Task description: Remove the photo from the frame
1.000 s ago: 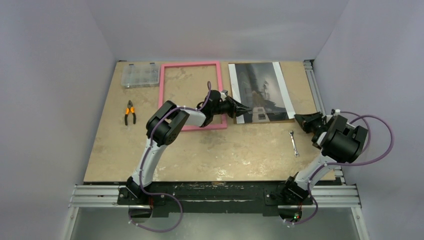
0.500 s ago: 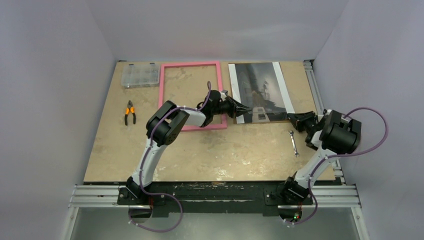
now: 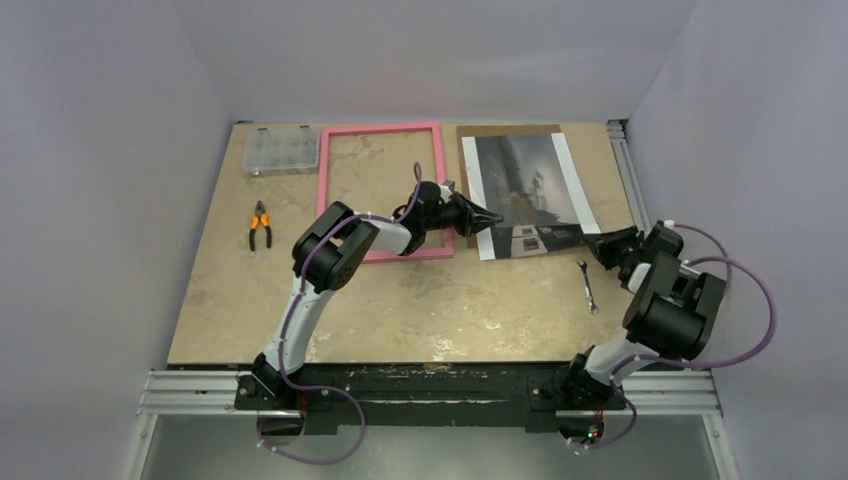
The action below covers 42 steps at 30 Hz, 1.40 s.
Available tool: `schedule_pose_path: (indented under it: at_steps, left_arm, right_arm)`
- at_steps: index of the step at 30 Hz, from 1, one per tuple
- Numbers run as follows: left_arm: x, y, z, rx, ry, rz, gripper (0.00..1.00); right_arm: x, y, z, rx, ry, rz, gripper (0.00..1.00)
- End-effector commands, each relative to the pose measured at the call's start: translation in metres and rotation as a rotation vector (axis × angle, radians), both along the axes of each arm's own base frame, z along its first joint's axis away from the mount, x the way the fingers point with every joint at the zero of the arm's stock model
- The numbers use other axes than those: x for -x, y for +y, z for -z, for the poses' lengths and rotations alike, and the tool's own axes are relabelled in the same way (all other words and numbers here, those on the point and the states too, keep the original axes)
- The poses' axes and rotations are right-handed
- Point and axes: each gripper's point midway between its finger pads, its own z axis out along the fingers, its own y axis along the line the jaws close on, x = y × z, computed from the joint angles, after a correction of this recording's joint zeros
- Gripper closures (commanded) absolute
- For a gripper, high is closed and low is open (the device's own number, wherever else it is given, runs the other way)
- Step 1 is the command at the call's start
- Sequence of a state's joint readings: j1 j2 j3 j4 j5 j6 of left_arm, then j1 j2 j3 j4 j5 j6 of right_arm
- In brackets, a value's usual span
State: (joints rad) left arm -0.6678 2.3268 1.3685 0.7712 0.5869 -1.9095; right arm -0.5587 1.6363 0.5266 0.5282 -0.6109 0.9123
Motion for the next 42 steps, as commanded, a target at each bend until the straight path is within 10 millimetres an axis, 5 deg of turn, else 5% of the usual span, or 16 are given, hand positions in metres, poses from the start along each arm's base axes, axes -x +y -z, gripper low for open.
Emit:
schedule_pose_path:
  at_steps: [1,5,15,20,29,35,42]
  left_arm:
    - [-0.006,0.005,-0.007,0.033,-0.043,-0.032,1.0]
    - [-0.005,0.006,-0.002,0.02,-0.043,-0.034,1.0]
    - [0.002,0.01,0.016,-0.035,-0.044,-0.022,1.0]
    - [0.006,0.011,0.021,-0.046,-0.036,-0.002,1.0]
    - [0.016,0.015,0.04,-0.124,-0.021,0.032,0.94]
    - [0.02,0.017,0.039,-0.165,0.006,0.033,0.65]
    - [0.032,0.029,0.016,-0.239,-0.025,0.058,0.33]
  right_arm:
    - [0.044,-0.008,0.018,0.106,0.298,-0.003,1.0]
    - [0.068,-0.001,0.006,0.14,0.376,-0.045,1.0]
    - [0.121,0.008,-0.063,0.317,0.362,-0.014,1.0]
    - [0.143,0.013,-0.136,0.436,0.239,0.06,1.0]
    - [0.161,0.049,-0.316,0.518,-0.08,0.04,1.0]
    - [0.154,0.108,-0.413,0.393,-0.413,-0.174,1.0]
    - [0.117,0.124,-0.479,0.215,-0.637,-0.294,1.0]
